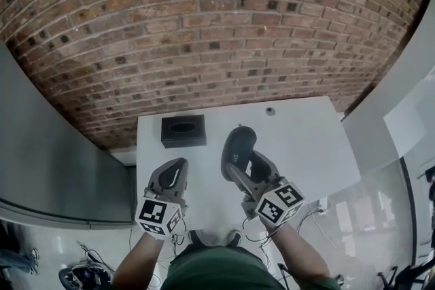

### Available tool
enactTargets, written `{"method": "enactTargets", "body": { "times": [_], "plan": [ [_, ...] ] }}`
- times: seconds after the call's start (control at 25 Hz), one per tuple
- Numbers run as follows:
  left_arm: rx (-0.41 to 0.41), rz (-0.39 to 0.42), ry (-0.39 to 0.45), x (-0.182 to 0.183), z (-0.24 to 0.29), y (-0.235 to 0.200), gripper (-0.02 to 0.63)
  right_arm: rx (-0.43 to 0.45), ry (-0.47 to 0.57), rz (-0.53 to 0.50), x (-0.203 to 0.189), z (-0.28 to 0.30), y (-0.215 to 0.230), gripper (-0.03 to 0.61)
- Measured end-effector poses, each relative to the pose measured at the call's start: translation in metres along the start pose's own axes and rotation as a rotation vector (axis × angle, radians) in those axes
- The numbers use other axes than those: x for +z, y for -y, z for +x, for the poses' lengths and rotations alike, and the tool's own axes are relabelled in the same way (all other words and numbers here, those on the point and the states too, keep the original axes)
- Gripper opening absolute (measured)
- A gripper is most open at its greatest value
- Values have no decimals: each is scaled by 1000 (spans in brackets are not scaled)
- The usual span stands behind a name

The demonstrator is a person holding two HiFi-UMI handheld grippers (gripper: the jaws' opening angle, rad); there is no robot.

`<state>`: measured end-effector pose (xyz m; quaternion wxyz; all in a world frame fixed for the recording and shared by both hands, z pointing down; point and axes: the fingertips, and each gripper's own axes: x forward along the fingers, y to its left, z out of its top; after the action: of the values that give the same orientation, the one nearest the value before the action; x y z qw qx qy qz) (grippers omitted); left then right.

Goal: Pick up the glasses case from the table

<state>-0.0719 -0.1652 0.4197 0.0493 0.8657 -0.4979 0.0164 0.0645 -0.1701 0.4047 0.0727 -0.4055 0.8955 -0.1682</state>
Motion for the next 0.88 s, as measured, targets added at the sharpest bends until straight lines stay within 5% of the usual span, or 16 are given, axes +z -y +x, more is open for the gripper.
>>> {"method": "enactTargets", "body": {
  "times": [0.44,0.88],
  "plan": [
    [-25,-16,16,8,-4,12,14,-50,169,132,50,-33,15,293],
    [-14,-18,7,6,-5,6,14,-29,224,165,65,-38,17,291]
  ]
}}
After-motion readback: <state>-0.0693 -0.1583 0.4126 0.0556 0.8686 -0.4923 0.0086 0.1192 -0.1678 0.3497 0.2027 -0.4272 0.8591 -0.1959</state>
